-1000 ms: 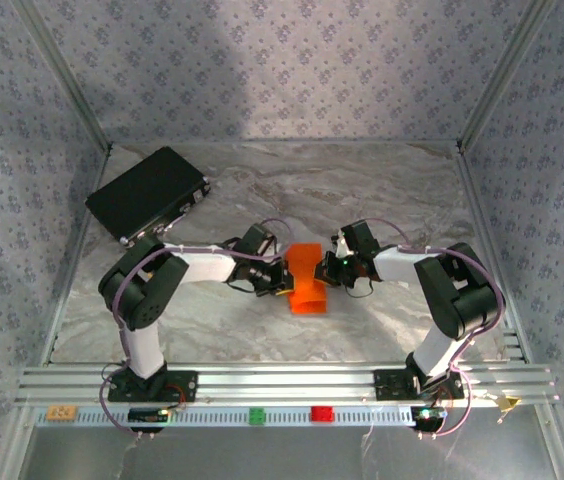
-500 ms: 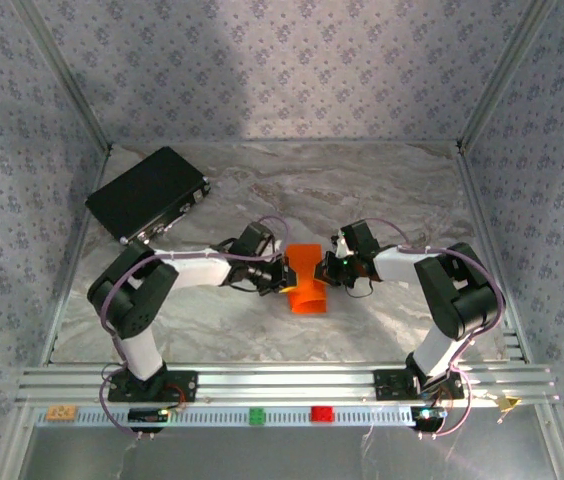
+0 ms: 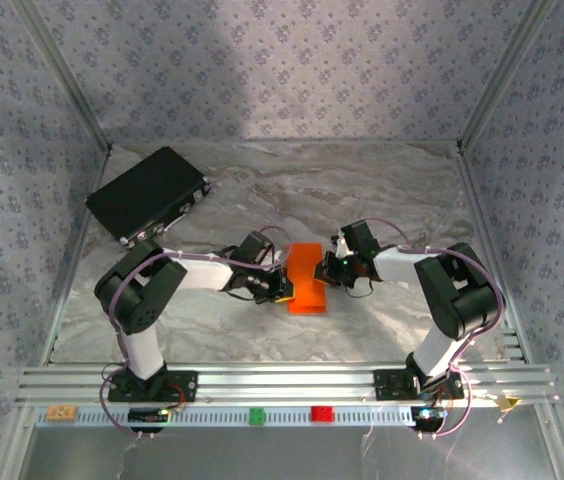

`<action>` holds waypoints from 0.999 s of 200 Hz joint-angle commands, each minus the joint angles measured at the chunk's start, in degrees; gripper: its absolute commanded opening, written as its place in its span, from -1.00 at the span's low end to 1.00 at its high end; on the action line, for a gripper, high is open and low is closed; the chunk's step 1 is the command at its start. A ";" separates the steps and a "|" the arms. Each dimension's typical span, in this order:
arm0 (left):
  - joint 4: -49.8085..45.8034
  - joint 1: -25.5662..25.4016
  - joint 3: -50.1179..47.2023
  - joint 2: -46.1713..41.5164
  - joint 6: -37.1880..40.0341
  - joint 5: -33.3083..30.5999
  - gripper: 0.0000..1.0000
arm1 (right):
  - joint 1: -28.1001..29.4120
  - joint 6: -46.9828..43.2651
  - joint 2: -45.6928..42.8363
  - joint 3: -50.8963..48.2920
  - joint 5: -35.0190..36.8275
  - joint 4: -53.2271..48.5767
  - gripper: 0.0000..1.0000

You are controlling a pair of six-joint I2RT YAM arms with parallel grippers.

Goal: Fold a paper plane with a square sheet of paper (pick it up from the middle)
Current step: First fold the square sheet of paper in half at the center of the table.

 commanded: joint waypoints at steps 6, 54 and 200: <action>-7.04 -0.44 -0.22 -3.29 0.69 -2.84 -1.00 | 0.18 0.64 1.46 -2.48 5.57 -7.20 -1.00; -1.67 -1.49 1.30 -5.26 -4.07 0.13 -1.00 | 0.28 0.57 1.47 -2.48 5.65 -7.19 -1.00; -4.39 -3.65 -5.39 -3.27 1.19 -2.14 -1.00 | 0.33 0.92 1.83 -2.79 5.92 -7.01 -1.00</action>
